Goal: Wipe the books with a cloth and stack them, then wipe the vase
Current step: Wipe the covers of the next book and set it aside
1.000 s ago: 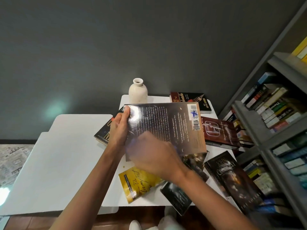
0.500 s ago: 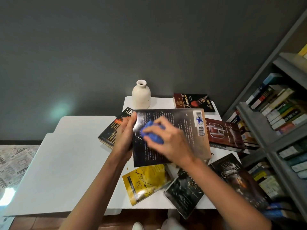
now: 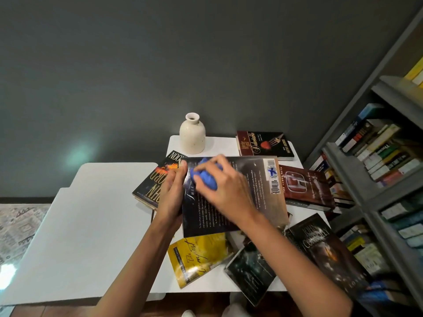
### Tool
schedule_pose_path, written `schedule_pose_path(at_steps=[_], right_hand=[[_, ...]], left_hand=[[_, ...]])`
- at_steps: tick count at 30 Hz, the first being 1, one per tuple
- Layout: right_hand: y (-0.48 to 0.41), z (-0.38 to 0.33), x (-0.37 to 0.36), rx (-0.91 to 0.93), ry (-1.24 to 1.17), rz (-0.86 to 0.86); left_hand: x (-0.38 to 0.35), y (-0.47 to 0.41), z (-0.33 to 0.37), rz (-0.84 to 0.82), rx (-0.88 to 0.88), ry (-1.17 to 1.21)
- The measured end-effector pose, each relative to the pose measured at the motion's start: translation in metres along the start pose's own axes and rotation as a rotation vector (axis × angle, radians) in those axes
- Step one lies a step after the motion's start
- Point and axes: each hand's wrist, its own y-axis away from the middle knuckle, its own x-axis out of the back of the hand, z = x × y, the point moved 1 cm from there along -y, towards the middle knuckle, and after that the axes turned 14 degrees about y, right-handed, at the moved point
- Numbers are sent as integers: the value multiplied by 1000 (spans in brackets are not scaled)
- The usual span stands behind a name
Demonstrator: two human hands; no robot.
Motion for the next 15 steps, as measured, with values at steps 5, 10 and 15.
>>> schedule_pose_path(at_steps=[5, 10, 15], right_hand=[[-25, -10, -9, -99, 30, 90], [-27, -33, -17, -111, -26, 133], [-21, -24, -14, -101, 73, 145]], left_hand=[[-2, 5, -5, -16, -4, -27], [4, 8, -6, -35, -39, -99], [3, 10, -3, -23, -99, -102]])
